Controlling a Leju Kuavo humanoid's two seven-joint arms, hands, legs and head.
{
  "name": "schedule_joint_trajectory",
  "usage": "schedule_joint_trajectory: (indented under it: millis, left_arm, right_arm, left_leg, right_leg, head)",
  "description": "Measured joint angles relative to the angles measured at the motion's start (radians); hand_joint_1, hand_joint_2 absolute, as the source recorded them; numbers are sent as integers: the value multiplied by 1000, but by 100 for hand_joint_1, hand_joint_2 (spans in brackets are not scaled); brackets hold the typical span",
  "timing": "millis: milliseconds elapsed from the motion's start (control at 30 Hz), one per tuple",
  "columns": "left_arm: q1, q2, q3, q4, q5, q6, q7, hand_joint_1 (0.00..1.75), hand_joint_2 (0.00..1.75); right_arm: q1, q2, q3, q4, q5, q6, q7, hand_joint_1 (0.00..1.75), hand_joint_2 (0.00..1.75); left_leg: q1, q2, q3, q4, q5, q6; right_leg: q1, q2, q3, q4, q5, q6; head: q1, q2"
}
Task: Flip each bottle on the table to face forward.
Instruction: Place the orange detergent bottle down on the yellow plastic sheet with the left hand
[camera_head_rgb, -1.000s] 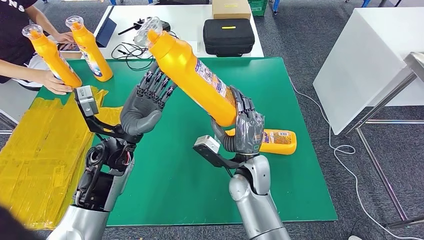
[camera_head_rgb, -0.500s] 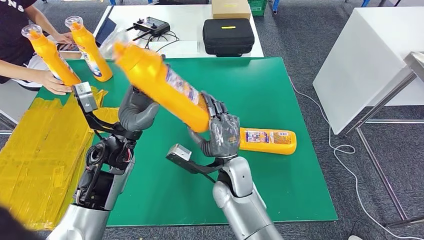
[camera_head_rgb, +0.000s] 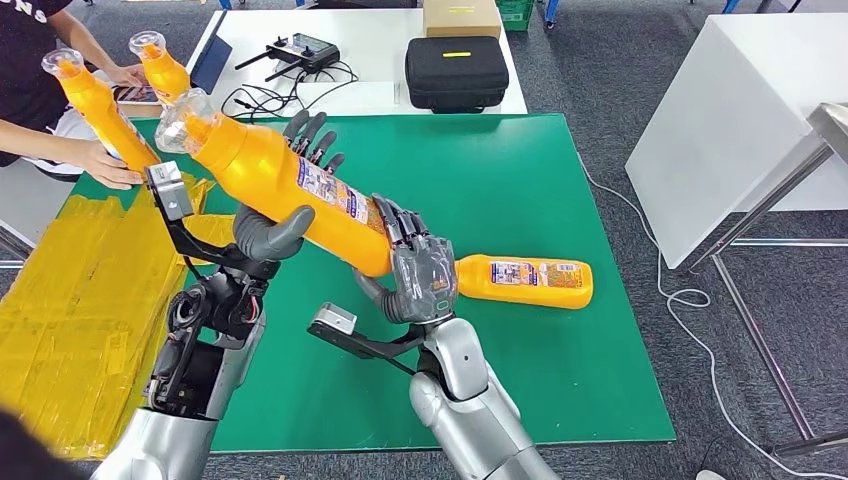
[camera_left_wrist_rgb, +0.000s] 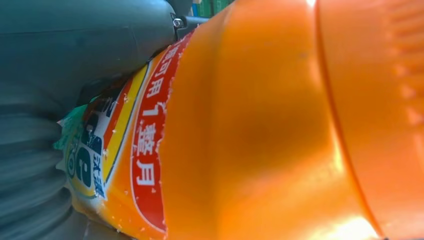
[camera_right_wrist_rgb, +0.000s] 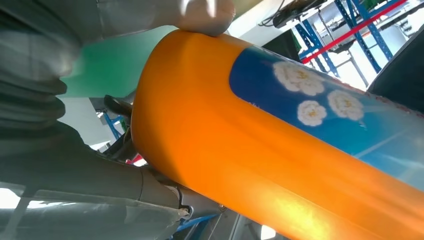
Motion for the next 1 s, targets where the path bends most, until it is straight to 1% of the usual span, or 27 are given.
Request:
schedule_joint_trajectory:
  millis: [33, 267, 300, 400, 433, 633, 767, 800, 900, 933, 1000]
  left_arm:
    - [3, 0, 2, 0, 2, 6, -1, 26, 175]
    - [14, 0, 13, 0, 6, 22, -6, 26, 175]
    - [14, 0, 15, 0, 6, 22, -6, 57, 175]
    - [17, 0, 18, 0, 6, 23, -7, 168, 175]
    - [18, 0, 19, 0, 7, 27, -8, 175, 175]
    - [26, -3, 23, -9, 31, 67, -14, 175, 175]
    - [32, -2, 22, -19, 41, 80, -35, 175, 175]
    - [34, -3, 21, -24, 36, 90, -45, 175, 175]
    - [38, -4, 15, -40, 18, 114, -65, 175, 175]
    - [38, -4, 12, -44, 8, 125, -70, 175, 175]
    - [36, -4, 10, -55, -47, 188, -90, 175, 175]
  right_arm:
    - [-1, 0, 2, 4, 0, 0, 2, 175, 175]
    - [-5, 2, 12, 21, -4, 0, 7, 175, 175]
    - [-6, 2, 13, 23, -4, 0, 7, 175, 175]
    - [-7, 2, 14, 25, -4, 0, 8, 175, 175]
    - [-7, 2, 15, 26, -5, 0, 8, 175, 175]
    - [-8, 2, 15, 26, -31, 0, -4, 175, 175]
    - [-3, -2, 7, 4, -31, -1, -20, 169, 175]
    - [1, -4, 2, -11, -26, -1, -24, 152, 175]
    - [16, -9, -13, -53, -14, -1, -36, 25, 175]
    - [21, -10, -16, -62, -9, -1, -37, 0, 131]
    - [44, -15, -32, -95, 10, -1, -42, 0, 44]
  left_leg:
    - [0, 0, 0, 0, 0, 0]
    - [0, 0, 0, 0, 0, 0]
    - [0, 0, 0, 0, 0, 0]
    - [0, 0, 0, 0, 0, 0]
    - [0, 0, 0, 0, 0, 0]
    - [0, 0, 0, 0, 0, 0]
    - [0, 0, 0, 0, 0, 0]
    - [0, 0, 0, 0, 0, 0]
    - [0, 0, 0, 0, 0, 0]
    - [0, 0, 0, 0, 0, 0]
    - [0, 0, 0, 0, 0, 0]
  right_leg:
    - [0, 0, 0, 0, 0, 0]
    - [0, 0, 0, 0, 0, 0]
    - [0, 0, 0, 0, 0, 0]
    - [0, 0, 0, 0, 0, 0]
    - [0, 0, 0, 0, 0, 0]
    - [0, 0, 0, 0, 0, 0]
    - [0, 0, 0, 0, 0, 0]
    - [0, 0, 0, 0, 0, 0]
    - [0, 0, 0, 0, 0, 0]
    - [0, 0, 0, 0, 0, 0]
    - [0, 0, 0, 0, 0, 0]
  head:
    - [0, 0]
    - [0, 0]
    - [0, 0]
    - [0, 0]
    - [0, 0]
    - [0, 0]
    - [0, 0]
    - [0, 0]
    - [0, 0]
    - [0, 0]
    - [0, 0]
